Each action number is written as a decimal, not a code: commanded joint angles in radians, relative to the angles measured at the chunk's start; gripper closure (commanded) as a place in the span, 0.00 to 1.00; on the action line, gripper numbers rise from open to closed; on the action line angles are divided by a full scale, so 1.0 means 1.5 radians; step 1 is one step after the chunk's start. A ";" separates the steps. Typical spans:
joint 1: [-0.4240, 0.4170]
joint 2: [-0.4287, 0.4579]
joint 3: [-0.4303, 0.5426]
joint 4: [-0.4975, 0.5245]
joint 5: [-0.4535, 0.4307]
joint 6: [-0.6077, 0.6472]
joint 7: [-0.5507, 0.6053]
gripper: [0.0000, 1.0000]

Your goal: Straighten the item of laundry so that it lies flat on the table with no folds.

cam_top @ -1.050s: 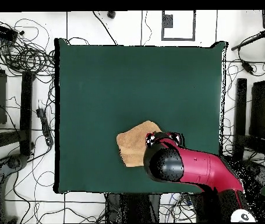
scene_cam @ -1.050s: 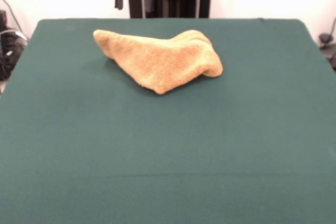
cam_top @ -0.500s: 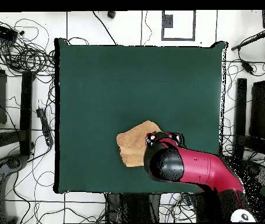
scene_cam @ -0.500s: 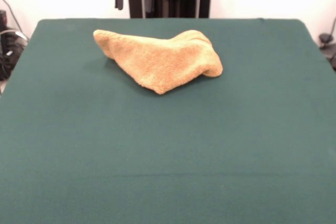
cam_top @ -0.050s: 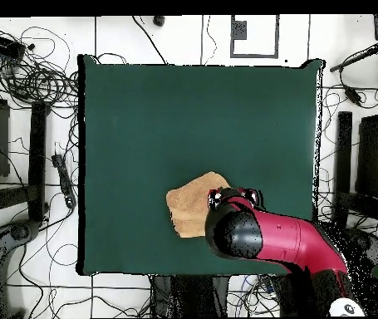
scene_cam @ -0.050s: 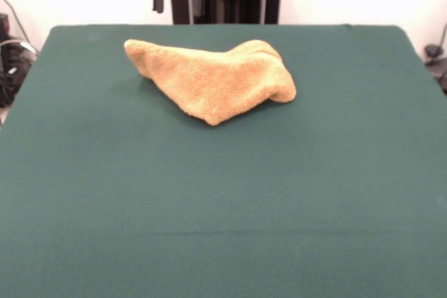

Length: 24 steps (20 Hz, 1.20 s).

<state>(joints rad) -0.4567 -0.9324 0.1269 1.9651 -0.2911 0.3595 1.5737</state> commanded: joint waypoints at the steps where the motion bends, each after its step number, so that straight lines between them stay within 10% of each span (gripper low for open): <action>1: 0.010 0.004 0.023 0.034 0.027 0.078 0.066 0.00; 24: 0.009 0.005 0.021 0.033 0.032 0.083 0.068 0.00</action>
<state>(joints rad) -0.4567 -0.9324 0.1259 1.9653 -0.2869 0.3595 1.5737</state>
